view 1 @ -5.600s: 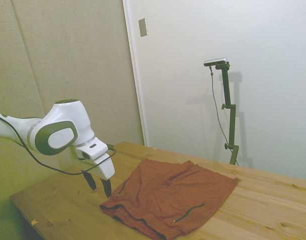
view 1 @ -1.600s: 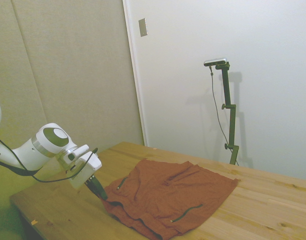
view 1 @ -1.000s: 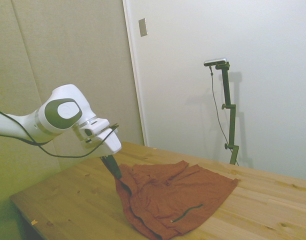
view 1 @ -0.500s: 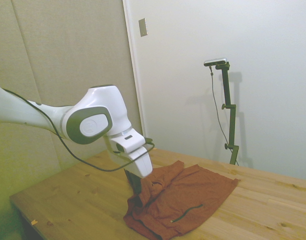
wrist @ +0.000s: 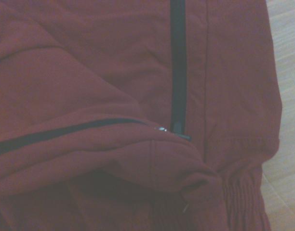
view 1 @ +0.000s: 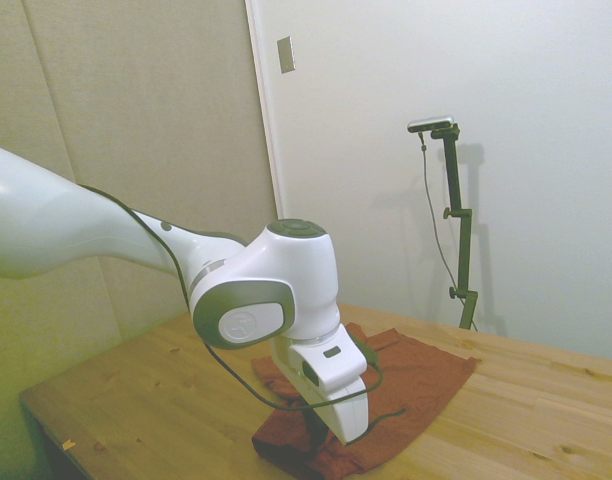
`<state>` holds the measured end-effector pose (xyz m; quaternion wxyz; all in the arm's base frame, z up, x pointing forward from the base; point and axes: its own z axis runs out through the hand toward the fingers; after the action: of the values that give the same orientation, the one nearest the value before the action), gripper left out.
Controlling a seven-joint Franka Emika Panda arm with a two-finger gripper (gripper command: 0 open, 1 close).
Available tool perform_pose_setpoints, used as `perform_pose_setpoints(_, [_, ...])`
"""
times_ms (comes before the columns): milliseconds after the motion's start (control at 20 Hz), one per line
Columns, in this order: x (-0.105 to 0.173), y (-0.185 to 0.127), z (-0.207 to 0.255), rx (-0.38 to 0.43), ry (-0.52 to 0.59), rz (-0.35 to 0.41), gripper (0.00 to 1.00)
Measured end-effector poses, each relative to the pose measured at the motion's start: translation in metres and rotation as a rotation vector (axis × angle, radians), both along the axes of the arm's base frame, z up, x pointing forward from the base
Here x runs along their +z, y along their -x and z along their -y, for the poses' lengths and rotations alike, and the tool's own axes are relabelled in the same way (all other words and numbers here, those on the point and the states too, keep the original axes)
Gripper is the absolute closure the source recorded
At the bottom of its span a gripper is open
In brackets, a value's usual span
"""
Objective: Fold the shorts
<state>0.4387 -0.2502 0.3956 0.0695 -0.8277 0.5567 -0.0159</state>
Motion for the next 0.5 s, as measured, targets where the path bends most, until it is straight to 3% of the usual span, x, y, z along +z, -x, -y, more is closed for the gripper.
perform_pose_setpoints(500, [0.006,0.014,-0.002,0.005,-0.013,-0.015,0.0])
